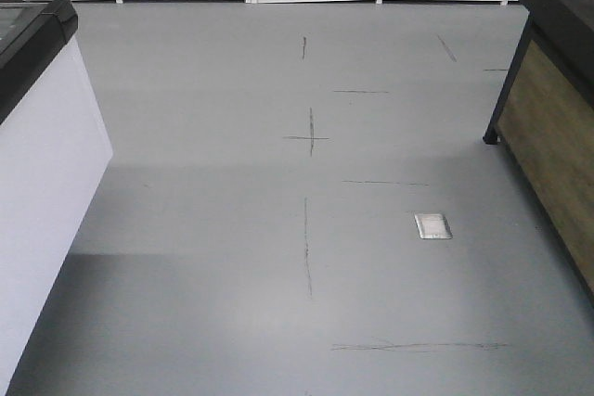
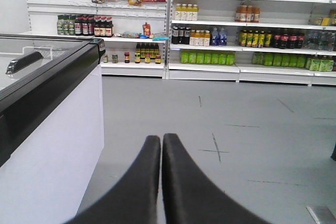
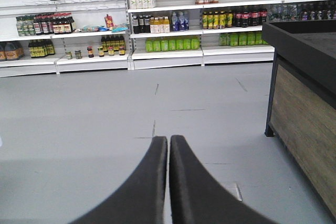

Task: Pick three apples into basket with both arms
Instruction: 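Drive the base forward along the aisle toward the fruit tables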

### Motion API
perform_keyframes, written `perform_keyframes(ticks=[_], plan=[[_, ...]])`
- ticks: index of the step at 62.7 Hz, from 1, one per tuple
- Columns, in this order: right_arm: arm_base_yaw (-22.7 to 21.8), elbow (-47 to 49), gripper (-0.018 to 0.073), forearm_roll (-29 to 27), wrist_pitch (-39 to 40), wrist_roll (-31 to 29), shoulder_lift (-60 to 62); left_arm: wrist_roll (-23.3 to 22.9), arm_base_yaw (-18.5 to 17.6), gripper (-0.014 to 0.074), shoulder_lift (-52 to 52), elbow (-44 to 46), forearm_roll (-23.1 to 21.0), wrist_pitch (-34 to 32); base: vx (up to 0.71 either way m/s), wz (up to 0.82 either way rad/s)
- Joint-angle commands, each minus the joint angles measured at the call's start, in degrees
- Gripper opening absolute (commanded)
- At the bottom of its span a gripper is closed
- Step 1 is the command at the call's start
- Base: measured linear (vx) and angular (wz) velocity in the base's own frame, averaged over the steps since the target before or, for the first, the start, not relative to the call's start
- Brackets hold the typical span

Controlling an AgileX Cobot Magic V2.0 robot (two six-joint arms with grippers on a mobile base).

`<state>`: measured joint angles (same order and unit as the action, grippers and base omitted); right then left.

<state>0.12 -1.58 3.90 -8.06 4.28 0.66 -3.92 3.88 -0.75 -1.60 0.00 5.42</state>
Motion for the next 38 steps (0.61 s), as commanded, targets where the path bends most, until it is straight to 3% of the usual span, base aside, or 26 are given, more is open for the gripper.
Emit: perform_keyframes(ticks=[1,38], plan=[[-0.27,-0.79,-0.0005,0.14,4.09,-0.26,0.05,-0.05,0.16,-0.0006,-0.65,1.44,-0.31,-4.28,0.00,0.00],[-0.27,-0.79,-0.0005,0.14,4.09,-0.26,0.05,-0.05,0.16,-0.0006,-0.65,1.44,-0.31,-4.28,0.00,0.00]])
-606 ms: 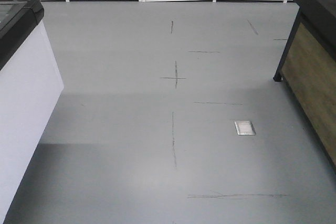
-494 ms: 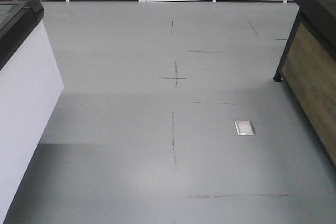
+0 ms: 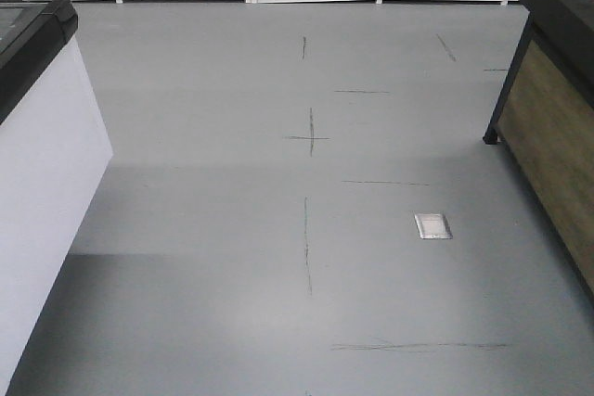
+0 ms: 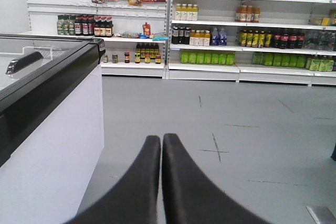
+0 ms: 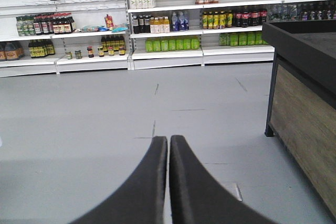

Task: Pick three apples into basket with both arms
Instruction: 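Drive the base forward along the aisle toward the fruit tables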

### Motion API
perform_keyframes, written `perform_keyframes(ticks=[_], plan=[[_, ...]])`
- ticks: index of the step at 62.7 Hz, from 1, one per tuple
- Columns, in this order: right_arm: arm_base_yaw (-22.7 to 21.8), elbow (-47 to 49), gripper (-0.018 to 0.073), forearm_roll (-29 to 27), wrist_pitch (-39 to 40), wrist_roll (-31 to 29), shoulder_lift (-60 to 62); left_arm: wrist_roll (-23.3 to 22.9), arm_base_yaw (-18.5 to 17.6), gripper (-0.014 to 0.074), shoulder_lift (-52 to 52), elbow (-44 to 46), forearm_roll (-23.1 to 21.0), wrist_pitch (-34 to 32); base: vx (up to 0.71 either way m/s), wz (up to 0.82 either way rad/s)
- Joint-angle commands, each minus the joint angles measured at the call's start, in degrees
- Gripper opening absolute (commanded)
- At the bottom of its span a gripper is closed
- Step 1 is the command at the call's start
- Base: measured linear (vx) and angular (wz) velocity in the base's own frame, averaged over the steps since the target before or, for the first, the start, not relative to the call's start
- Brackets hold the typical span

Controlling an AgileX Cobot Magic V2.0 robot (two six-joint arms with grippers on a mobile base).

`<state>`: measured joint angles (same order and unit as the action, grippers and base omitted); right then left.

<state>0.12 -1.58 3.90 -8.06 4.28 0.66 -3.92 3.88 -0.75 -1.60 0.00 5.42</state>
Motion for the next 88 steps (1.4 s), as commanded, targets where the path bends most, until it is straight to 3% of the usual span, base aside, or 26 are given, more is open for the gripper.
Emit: perform_keyframes(ticks=[1,88], plan=[[-0.27,-0.79,-0.0005,0.14,4.09,-0.26,0.05,-0.05,0.16,-0.0006,-0.65,1.44,-0.31,-4.28,0.00,0.00],[-0.27,-0.79,-0.0005,0.14,4.09,-0.26,0.05,-0.05,0.16,-0.0006,-0.65,1.44,-0.31,-4.28,0.00,0.00]])
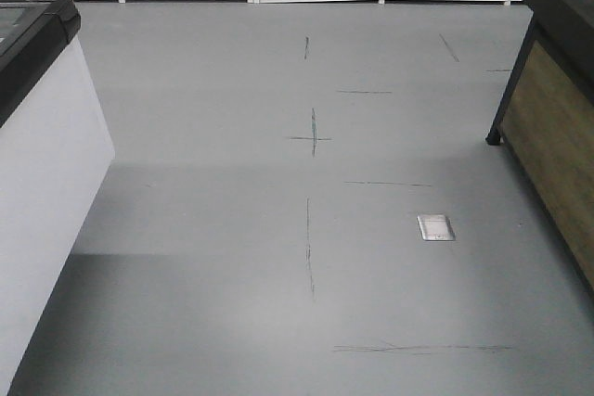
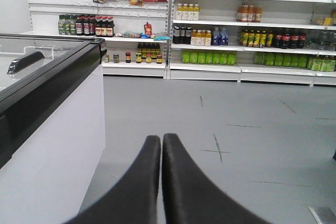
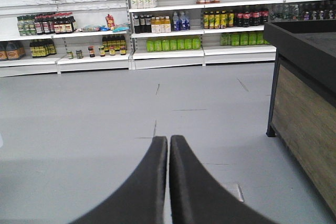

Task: Pick three apples into basket with both arms
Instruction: 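Drive the base forward along the aisle toward the fruit tables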

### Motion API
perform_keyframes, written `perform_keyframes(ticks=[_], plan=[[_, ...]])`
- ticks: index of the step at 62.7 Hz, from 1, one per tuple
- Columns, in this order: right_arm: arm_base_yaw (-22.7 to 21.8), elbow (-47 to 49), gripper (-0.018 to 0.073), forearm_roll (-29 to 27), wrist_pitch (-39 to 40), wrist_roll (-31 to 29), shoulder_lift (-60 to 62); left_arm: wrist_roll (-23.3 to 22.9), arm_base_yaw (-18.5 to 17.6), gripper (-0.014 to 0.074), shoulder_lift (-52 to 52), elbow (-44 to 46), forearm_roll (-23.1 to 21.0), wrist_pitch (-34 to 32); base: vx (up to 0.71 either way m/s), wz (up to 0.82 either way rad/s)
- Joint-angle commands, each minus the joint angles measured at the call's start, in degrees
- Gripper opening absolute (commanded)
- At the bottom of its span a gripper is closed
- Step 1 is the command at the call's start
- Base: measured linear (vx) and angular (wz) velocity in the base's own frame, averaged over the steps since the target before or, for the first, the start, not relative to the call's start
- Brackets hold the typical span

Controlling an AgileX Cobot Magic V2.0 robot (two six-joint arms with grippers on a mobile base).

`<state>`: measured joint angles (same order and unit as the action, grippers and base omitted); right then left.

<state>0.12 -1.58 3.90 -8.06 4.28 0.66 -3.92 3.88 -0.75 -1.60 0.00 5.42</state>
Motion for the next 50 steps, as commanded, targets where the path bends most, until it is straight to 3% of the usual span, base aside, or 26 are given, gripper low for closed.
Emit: perform_keyframes(ticks=[1,50], plan=[[-0.27,-0.79,-0.0005,0.14,4.09,-0.26,0.05,-0.05,0.16,-0.0006,-0.65,1.44,-0.31,-4.28,0.03,0.03],[-0.27,-0.79,-0.0005,0.14,4.09,-0.26,0.05,-0.05,0.16,-0.0006,-0.65,1.44,-0.31,-4.28,0.14,0.01]])
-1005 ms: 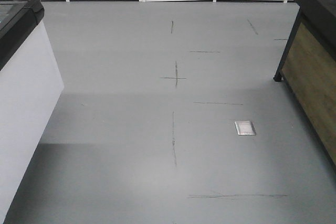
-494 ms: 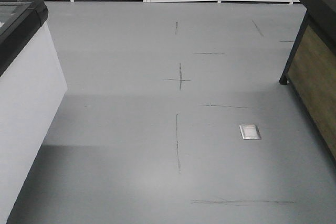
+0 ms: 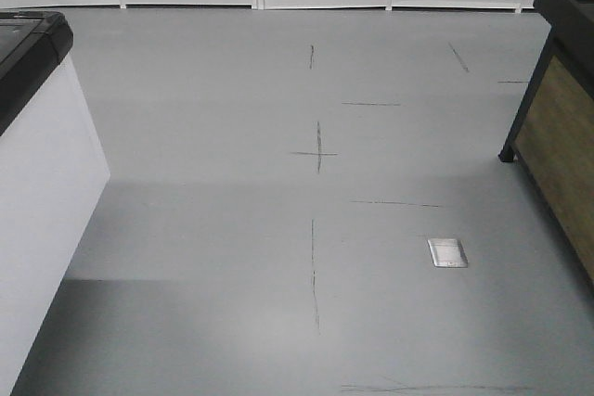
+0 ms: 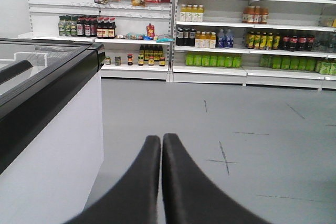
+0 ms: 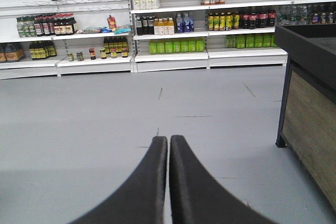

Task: Pick three apples into basket with both arms
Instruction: 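Drive the base forward along the aisle toward the fruit tables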

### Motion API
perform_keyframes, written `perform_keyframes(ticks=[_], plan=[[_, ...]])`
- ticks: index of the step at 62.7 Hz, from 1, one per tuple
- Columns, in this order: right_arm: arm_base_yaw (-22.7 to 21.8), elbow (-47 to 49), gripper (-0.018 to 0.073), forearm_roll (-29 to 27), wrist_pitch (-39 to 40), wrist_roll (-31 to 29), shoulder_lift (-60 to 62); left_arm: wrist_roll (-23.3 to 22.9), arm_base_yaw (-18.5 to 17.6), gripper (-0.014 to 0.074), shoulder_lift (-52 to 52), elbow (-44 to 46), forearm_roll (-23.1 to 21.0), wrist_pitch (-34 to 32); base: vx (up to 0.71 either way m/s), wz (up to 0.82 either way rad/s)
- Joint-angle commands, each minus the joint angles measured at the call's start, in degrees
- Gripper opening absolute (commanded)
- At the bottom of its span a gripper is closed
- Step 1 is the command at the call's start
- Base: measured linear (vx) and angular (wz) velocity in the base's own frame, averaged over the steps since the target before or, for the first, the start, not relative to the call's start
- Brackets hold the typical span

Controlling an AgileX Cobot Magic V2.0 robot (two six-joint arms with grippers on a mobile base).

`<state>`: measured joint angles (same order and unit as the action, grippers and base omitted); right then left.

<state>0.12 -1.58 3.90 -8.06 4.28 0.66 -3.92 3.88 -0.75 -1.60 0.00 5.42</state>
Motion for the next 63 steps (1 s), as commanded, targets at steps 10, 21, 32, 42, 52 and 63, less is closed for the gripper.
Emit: perform_keyframes(ticks=[10,21,32,42,52,63], plan=[[-0.27,-0.79,-0.0005,0.14,4.09,-0.26,0.05,-0.05,0.16,-0.0006,-0.65,1.44,-0.31,-4.28,0.20,-0.02],[-0.27,-0.79,-0.0005,0.14,4.09,-0.26,0.05,-0.05,0.16,-0.0006,-0.65,1.44,-0.31,-4.28,0.18,-0.11],[-0.27,-0.79,-0.0005,0.14,4.09,-0.26,0.05,-0.05,0.16,-0.0006,-0.65,1.44,-0.31,-4.28,0.17,-0.14],[-0.27,-0.79,-0.0005,0.14,4.09,-0.26,0.05,-0.05,0.16,-0.0006,-0.65,1.44,-0.31,-4.28,0.17,-0.09],[-0.27,-0.79,-0.0005,0.14,4.09,-0.26,0.05,-0.05,0.16,-0.0006,-0.65,1.44,-0.31,-4.28,0.17,-0.06],[-0.27,-0.79,-0.0005,0.14,4.09,-0.26,0.05,-0.05,0.16,-0.0006,-0.65,1.44,-0.31,-4.28,0.17,-0.11]])
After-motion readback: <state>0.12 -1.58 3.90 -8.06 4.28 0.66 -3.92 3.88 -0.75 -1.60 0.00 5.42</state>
